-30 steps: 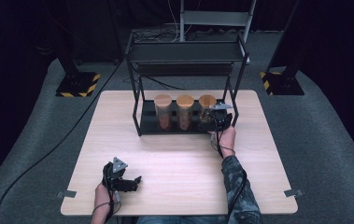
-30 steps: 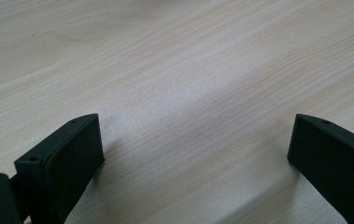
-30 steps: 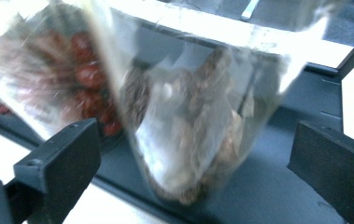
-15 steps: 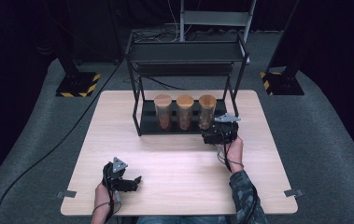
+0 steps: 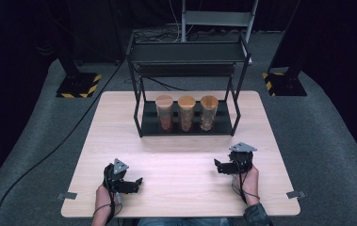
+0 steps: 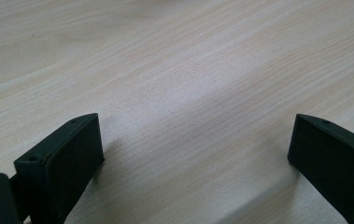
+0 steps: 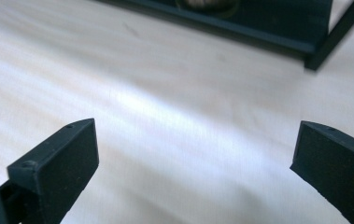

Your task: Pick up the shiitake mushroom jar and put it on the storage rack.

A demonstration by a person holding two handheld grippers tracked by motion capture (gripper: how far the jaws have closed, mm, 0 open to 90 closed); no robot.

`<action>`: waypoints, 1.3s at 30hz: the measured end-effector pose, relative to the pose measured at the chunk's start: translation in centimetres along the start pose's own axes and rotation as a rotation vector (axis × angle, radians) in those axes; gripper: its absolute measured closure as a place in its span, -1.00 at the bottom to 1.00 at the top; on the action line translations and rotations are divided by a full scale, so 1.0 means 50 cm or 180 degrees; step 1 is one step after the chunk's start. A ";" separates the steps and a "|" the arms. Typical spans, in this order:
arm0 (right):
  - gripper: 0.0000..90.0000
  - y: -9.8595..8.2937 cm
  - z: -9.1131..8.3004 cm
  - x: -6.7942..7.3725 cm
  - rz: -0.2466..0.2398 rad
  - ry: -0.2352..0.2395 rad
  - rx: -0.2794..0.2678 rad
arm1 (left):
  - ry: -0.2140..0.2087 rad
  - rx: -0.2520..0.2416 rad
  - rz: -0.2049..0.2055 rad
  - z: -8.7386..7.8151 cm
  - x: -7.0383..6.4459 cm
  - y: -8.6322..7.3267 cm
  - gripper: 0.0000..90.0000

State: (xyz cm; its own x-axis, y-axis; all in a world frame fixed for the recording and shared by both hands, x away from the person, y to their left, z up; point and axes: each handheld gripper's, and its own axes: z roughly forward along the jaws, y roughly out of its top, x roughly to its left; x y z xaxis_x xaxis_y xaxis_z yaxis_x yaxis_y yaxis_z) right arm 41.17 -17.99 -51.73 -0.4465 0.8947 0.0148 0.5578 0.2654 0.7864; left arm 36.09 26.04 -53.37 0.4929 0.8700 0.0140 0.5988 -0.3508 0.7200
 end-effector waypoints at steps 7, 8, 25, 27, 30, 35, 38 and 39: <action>-1.00 -0.056 -0.032 -0.018 0.0192 0.0034 0.0020 | 0.0000 -0.0005 -0.0003 0.000 0.000 0.000 -0.94; -1.00 -0.061 -0.034 -0.020 0.0206 0.0041 0.0032 | 0.0001 -0.0003 -0.0001 0.000 0.000 0.000 -0.94; -1.00 -0.079 -0.056 0.000 -0.0118 -0.0131 -0.0153 | 0.0021 0.0001 -0.0021 0.001 -0.001 0.000 -0.95; -1.00 -0.079 -0.056 0.001 -0.0133 -0.0145 -0.0160 | 0.0020 0.0001 -0.0023 0.001 -0.001 0.001 -0.95; -1.00 -0.079 -0.056 0.000 -0.0131 -0.0125 -0.0154 | 0.0023 0.0005 -0.0013 0.001 -0.001 0.000 -0.95; -1.00 -0.077 -0.051 0.003 -0.0173 -0.0118 -0.0070 | 0.0035 0.0000 -0.0004 0.000 -0.002 0.000 -0.95; -1.00 -0.075 -0.047 0.006 -0.0224 -0.0122 -0.0008 | 0.0042 -0.0005 0.0000 0.000 -0.002 0.000 -0.95; -1.00 -0.075 -0.046 0.006 -0.0225 -0.0118 0.0015 | 0.0031 0.0002 -0.0010 0.000 -0.001 0.000 -0.95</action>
